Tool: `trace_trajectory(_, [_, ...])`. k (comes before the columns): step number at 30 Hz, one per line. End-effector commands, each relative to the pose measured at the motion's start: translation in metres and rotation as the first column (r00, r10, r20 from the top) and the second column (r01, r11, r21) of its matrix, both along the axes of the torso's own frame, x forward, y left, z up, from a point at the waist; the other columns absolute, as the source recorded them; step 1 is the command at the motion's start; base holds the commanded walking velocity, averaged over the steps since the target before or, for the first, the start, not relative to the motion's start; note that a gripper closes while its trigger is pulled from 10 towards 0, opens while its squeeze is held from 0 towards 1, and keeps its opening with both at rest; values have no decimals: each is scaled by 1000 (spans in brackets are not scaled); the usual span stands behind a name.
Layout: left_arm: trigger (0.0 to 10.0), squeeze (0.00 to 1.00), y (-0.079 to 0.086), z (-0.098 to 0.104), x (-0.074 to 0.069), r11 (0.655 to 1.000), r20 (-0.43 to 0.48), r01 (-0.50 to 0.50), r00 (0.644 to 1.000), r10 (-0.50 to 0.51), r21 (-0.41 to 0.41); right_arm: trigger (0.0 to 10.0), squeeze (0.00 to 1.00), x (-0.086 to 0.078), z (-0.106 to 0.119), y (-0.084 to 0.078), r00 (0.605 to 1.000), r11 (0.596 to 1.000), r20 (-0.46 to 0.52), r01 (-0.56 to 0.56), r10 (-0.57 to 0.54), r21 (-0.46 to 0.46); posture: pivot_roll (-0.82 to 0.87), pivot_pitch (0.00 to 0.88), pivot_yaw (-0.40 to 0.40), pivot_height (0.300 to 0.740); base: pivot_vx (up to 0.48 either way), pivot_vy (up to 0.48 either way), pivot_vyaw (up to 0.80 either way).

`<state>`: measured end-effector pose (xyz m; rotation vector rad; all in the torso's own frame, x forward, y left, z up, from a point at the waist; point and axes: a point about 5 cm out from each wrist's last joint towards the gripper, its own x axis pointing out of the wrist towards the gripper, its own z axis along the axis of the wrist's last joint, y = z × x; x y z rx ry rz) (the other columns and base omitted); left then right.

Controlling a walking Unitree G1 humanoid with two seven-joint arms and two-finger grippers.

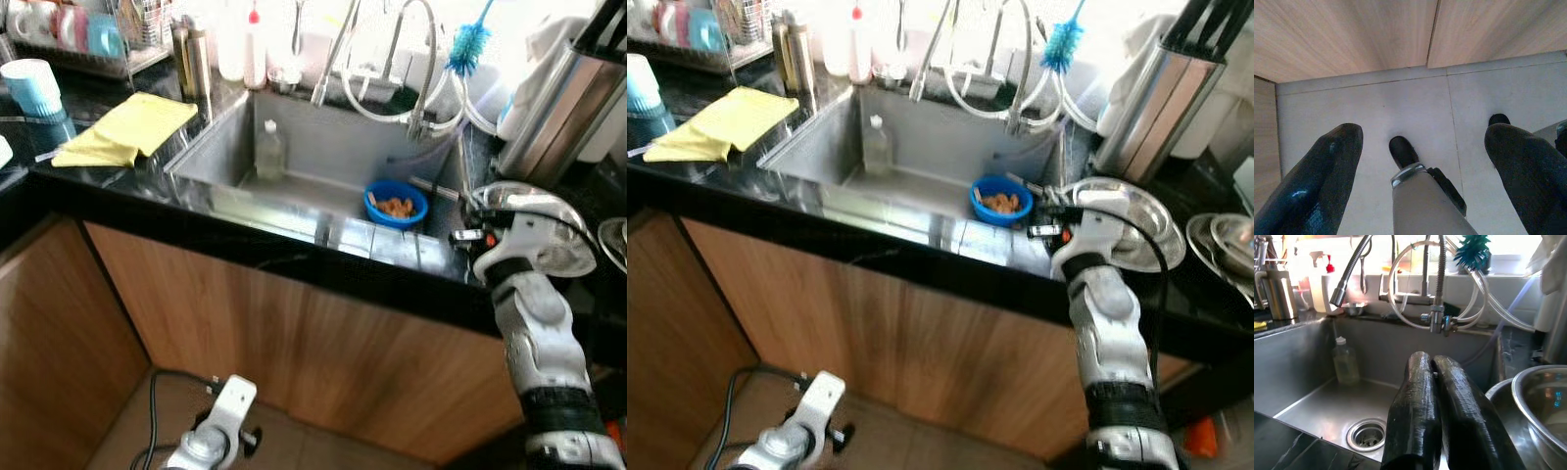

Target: Kitchen organization

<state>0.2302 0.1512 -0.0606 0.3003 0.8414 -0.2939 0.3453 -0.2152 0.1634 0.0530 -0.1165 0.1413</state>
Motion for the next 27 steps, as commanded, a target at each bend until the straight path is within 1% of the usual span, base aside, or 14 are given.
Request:
trace_trajectory(1, [10000,0,-2,-2,-2,1000,-10,-1,1000,1,-4,10000,0,4,5,-4,1000,1000,6,-12,12,-5,145,43,-126,740,0,0,0])
trace_trajectory(5, [10000,0,-3,-2,-2,1000,-11,-1,1000,1,-4,10000,0,10,5,-3,1000,1000,0,-23,23,16,146,46,-126,740,0,0,0])
trace_trajectory(7, [10000,0,-3,-2,-2,1000,-12,0,1000,0,-5,10000,0,14,0,-4,999,999,-40,-22,23,30,147,47,-126,740,0,0,0])
trace_trajectory(8, [10000,0,-4,-2,-2,1000,-12,0,1000,0,-5,10000,0,16,-5,-5,997,1000,-78,-18,19,14,148,48,-126,740,0,0,0])
trace_trajectory(10, [10000,0,-5,-2,-2,1000,-10,1,1000,-1,-6,10000,0,18,-8,-4,995,1000,-96,-21,22,7,148,49,-126,740,0,0,0])
trace_trajectory(18, [10000,0,-10,1,3,1000,5,8,1000,-8,-17,10000,0,23,-12,-4,993,1000,-116,-13,13,3,149,52,-126,740,0,0,0])
trace_trajectory(19, [10000,0,-11,2,4,1000,8,9,1000,-8,-20,10000,184,24,-12,-5,993,1000,-116,-4,4,5,150,54,-127,740,0,0,0])
trace_trajectory(20, [10000,0,-11,2,4,1000,9,9,1000,-8,-21,10000,184,25,-12,-5,993,1000,-117,-3,4,8,150,54,-127,740,0,0,0])
trace_trajectory(21, [10000,0,-11,3,5,1000,11,8,1000,-8,-22,10000,1000,25,-12,-5,993,1000,-116,-5,6,9,149,55,-127,740,0,0,0])
trace_trajectory(27, [10000,0,-9,5,7,1000,18,7,1000,-7,-25,10000,1000,27,-10,-3,994,1000,-105,-7,8,4,151,54,-127,740,0,0,0])
